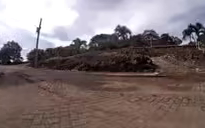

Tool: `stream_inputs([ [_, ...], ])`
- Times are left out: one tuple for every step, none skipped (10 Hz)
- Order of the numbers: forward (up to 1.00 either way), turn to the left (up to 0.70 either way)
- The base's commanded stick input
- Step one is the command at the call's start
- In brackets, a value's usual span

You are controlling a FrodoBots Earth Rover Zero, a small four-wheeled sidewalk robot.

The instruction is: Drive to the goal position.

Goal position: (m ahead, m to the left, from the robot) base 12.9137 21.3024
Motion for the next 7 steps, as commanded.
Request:
stream_inputs([
  [0.7, 0.0],
  [0.7, 0.0],
  [0.7, 0.0],
  [0.7, 0.0],
  [0.7, 0.0],
  [0.7, 0.0],
  [0.7, 0.0],
])
